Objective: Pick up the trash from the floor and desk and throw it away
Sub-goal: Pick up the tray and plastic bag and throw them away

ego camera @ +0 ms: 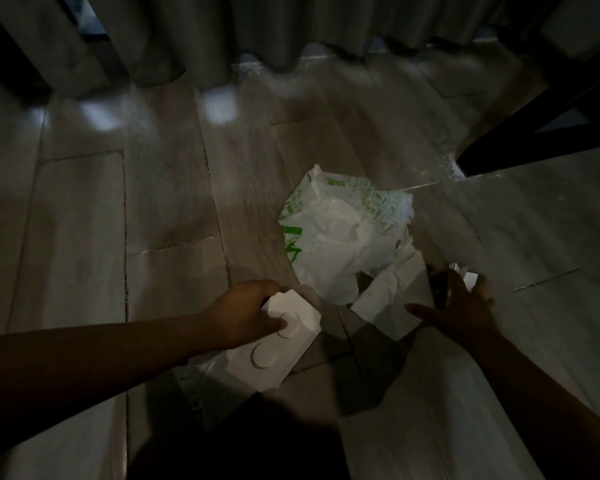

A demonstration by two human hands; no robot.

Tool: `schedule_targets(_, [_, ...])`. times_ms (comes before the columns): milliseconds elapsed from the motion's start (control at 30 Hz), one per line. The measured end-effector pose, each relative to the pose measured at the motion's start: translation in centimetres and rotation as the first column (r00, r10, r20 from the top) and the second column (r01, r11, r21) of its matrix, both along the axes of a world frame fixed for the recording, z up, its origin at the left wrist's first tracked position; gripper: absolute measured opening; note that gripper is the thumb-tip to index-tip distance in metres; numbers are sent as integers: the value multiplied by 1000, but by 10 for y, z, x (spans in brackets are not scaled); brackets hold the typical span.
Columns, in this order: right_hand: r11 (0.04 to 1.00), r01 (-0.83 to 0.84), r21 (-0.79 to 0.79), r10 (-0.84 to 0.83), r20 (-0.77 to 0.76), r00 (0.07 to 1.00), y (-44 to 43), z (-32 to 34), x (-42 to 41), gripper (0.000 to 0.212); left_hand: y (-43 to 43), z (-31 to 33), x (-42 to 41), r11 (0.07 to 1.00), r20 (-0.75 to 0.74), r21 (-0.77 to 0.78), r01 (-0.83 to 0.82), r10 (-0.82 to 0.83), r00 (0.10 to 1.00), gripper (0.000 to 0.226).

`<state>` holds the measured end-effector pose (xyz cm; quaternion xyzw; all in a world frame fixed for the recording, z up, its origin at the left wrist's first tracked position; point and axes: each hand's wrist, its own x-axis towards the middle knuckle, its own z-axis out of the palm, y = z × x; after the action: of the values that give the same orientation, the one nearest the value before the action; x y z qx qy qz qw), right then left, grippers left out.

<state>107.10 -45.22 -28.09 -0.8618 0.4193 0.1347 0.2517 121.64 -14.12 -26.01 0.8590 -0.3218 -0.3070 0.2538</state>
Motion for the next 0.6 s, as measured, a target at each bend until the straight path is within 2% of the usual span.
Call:
schedule_targets(100, [998, -13, 67, 19, -90, 996, -1, -6, 0, 108, -2, 0, -2, 1000, 16, 19, 1, -1, 1000, 33])
schedule_targets(200, [996, -83, 43, 88, -158, 983, 4, -12, 0, 111, -2, -1, -3, 999, 24, 41, -2, 1, 1000, 33])
schedule_targets(333, [999, -40, 28, 42, -78, 996, 14, -17, 1, 125, -2, -1, -3, 999, 20, 49, -15, 14, 1000, 36])
schedule_targets(500, [999, -19, -35, 20, 14, 1000, 20, -23, 10, 131, -4, -2, -3, 997, 30, 67, -24, 22, 999, 35])
schedule_targets(600, [998, -52, -45, 51, -13, 999, 26, -27, 13, 134, -5, -3, -3, 997, 32, 69, -21, 19, 999, 36])
